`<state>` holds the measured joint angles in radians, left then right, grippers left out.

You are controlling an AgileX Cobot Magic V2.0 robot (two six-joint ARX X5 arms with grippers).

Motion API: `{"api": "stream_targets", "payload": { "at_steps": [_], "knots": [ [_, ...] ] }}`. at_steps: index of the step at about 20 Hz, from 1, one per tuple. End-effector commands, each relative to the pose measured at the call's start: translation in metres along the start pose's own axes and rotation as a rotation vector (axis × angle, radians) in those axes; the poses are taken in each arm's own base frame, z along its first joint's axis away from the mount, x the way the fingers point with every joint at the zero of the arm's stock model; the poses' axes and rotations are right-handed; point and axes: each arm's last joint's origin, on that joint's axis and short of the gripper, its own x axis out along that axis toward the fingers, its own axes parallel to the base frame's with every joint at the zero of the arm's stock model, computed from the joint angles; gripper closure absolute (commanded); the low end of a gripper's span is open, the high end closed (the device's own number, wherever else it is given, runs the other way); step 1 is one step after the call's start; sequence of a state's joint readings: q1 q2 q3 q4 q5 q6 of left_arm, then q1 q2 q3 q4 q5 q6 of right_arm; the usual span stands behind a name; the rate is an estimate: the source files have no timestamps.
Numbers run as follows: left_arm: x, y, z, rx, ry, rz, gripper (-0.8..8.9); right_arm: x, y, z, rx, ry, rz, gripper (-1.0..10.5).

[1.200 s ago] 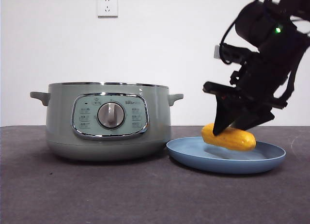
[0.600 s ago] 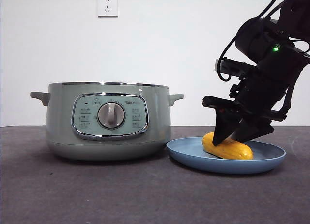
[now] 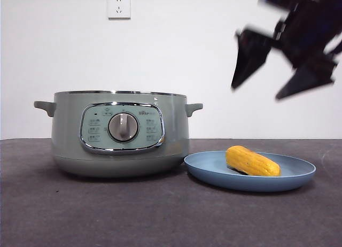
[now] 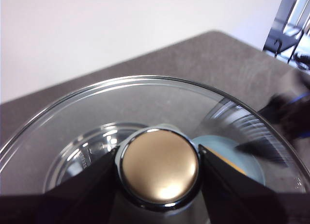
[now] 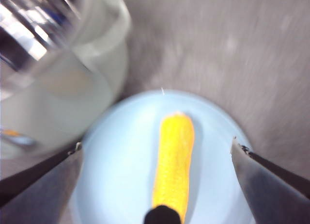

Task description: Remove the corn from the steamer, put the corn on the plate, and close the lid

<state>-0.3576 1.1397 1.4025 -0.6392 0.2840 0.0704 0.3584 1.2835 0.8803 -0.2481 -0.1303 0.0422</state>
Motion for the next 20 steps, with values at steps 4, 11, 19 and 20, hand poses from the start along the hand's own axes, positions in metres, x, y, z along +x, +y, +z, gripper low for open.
{"api": "stream_targets", "payload": {
  "at_steps": [4,11,19,20],
  "knots": [
    [0.054,0.014,-0.015,0.046,-0.036,-0.011,8.21,-0.082,0.011,0.008,-0.016,-0.196,0.007,4.4],
    [0.116,0.029,-0.055,0.056,-0.068,-0.004,8.21,-0.142,0.018,-0.009,-0.017,-0.264,0.012,4.4],
    [0.157,0.04,-0.073,0.05,-0.049,-0.002,8.21,-0.15,0.019,-0.02,0.012,-0.206,0.013,4.4],
    [0.16,0.041,-0.076,0.048,-0.041,-0.002,8.21,-0.15,0.019,-0.02,0.013,-0.198,0.013,4.4]
  ]
}}
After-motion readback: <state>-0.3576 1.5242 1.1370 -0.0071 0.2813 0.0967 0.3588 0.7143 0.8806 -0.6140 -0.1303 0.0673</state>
